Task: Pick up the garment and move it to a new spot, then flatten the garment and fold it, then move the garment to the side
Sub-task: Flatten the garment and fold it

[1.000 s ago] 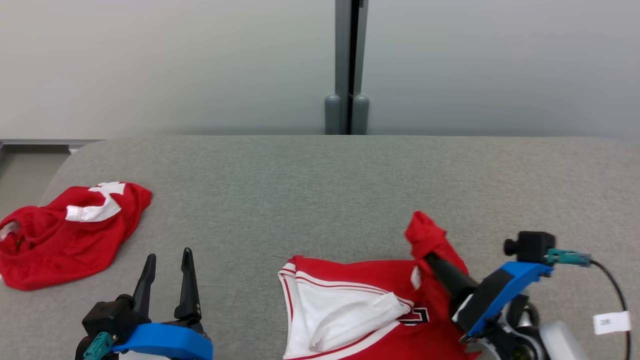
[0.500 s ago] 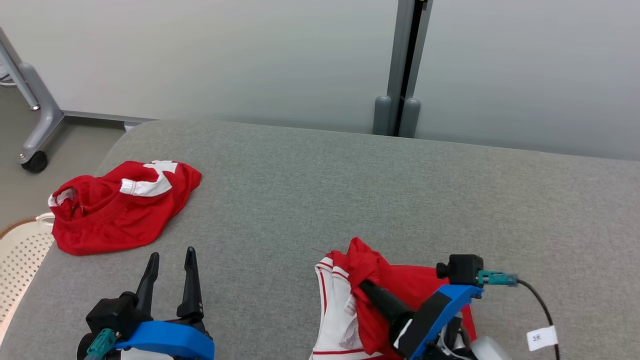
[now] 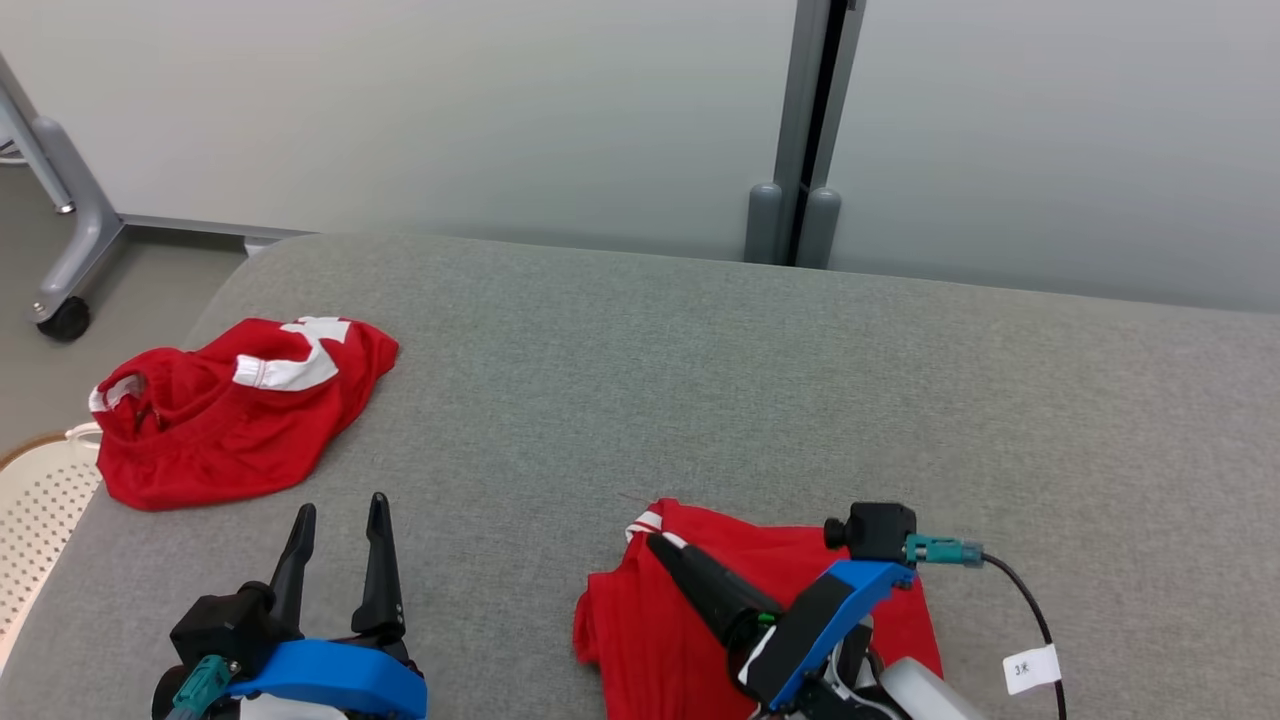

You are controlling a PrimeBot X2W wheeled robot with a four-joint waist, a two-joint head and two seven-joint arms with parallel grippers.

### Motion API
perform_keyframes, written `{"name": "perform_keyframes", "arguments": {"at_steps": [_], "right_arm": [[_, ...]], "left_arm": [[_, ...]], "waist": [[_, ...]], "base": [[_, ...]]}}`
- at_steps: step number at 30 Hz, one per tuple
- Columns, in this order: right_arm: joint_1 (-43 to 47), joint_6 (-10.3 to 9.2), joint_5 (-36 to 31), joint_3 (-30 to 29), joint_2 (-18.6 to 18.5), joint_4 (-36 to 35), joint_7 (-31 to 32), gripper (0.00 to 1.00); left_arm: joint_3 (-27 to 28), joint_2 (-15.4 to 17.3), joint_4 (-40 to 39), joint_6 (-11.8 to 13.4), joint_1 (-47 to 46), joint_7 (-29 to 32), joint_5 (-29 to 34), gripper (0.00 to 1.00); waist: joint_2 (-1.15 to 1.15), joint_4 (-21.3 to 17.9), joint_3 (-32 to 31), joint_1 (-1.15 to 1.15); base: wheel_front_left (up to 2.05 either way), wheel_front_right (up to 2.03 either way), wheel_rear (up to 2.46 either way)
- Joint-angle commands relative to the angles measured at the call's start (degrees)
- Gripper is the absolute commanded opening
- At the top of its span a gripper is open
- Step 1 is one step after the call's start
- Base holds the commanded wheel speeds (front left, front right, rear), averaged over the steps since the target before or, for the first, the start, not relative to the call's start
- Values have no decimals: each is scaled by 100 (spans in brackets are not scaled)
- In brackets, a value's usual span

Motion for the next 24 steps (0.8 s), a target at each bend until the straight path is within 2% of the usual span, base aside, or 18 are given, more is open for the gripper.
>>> {"name": "perform_keyframes", "arguments": {"at_steps": [1, 7, 11, 12, 17, 22, 24], "right_arm": [[-78, 3, 83, -24, -20, -119, -67, 100], [-65, 3, 97, -261, -581, -804, -588, 100], [-61, 3, -331, -457, -1159, -1073, -1149, 100], [-61, 3, -331, -457, -1159, -1073, -1149, 100], [95, 3, -947, -868, -1637, -1038, -1655, 100], [293, 3, -1756, -1305, -1730, -1024, -1851, 100], [350, 3, -2335, -1520, -1747, -976, -1877, 100]], "left_arm": [[10, 27, -13, 16, -24, 2, -27, 100], [48, 47, -44, 46, 42, -8, -71, 100], [68, 46, -100, 28, 56, -18, -71, 100], [68, 46, -100, 28, 56, -18, -71, 100], [120, 43, -210, 26, 82, -24, -26, 100], [157, 74, -368, 93, 103, -27, 251, 100], [208, 36, -450, 97, 116, -29, 353, 100]], "waist": [[-1, -47, -21, 0], [-1, -276, -65, 0], [-1, -429, -84, 0], [-1, -429, -84, 0], [-1, -649, -131, 0], [-1, -892, -158, 0], [-1, -981, -162, 0]], "base": [[0, 0, 0], [0, 0, 0], [0, 0, 0], [0, 0, 0], [0, 0, 0], [0, 0, 0], [0, 0, 0]]}}
